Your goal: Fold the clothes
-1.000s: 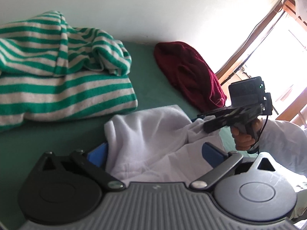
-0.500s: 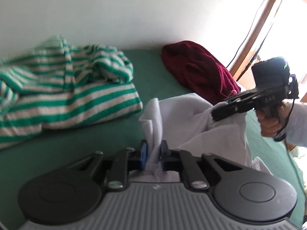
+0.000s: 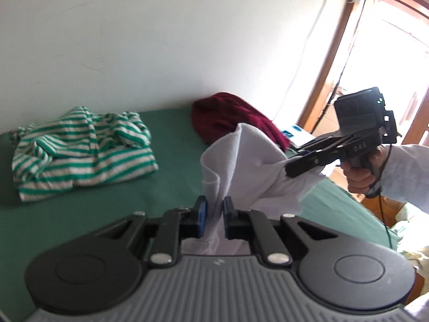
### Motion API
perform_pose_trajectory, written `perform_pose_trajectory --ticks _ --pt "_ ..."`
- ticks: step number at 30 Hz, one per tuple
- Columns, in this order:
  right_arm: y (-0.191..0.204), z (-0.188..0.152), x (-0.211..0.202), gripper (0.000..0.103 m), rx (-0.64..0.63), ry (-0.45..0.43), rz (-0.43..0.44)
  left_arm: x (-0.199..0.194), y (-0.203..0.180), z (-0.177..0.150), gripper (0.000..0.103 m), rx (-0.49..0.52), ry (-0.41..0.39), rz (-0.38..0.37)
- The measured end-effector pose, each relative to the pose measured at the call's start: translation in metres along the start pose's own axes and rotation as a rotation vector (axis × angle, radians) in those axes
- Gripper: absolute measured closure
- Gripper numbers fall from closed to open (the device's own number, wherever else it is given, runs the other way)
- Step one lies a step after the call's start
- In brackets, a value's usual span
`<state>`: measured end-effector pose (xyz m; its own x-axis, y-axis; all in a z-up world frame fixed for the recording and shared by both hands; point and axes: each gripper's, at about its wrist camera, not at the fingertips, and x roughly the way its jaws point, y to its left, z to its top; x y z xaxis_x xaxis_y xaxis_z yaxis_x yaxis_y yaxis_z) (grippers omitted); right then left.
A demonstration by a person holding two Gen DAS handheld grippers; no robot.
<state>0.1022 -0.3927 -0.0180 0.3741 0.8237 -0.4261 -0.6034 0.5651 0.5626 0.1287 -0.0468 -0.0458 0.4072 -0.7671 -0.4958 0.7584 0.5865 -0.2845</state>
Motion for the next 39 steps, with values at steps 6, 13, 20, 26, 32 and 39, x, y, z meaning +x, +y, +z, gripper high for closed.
perform_pose_trajectory --ticks 6,13,20,26,32,39 --pt "0.033 -0.028 -0.007 0.089 -0.060 0.060 -0.016 -0.027 -0.039 -0.027 0.097 0.066 0.059 -0.005" --pt "0.046 -0.041 -0.008 0.089 -0.090 0.059 -0.042 -0.038 -0.056 -0.034 0.097 0.073 0.062 0.022" --pt "0.052 -0.052 -0.004 0.089 -0.114 0.057 -0.091 -0.035 -0.064 -0.029 0.096 0.111 0.063 0.057" --pt "0.055 -0.060 0.010 0.087 -0.147 0.057 -0.164 -0.021 -0.054 -0.022 0.095 0.109 0.101 0.090" --pt "0.083 -0.084 0.011 0.051 -0.261 0.023 -0.314 -0.015 -0.042 -0.019 0.094 0.053 0.105 0.089" --pt "0.113 -0.124 0.034 0.045 -0.514 0.068 -0.465 -0.009 -0.043 -0.022 0.076 0.067 0.118 0.090"
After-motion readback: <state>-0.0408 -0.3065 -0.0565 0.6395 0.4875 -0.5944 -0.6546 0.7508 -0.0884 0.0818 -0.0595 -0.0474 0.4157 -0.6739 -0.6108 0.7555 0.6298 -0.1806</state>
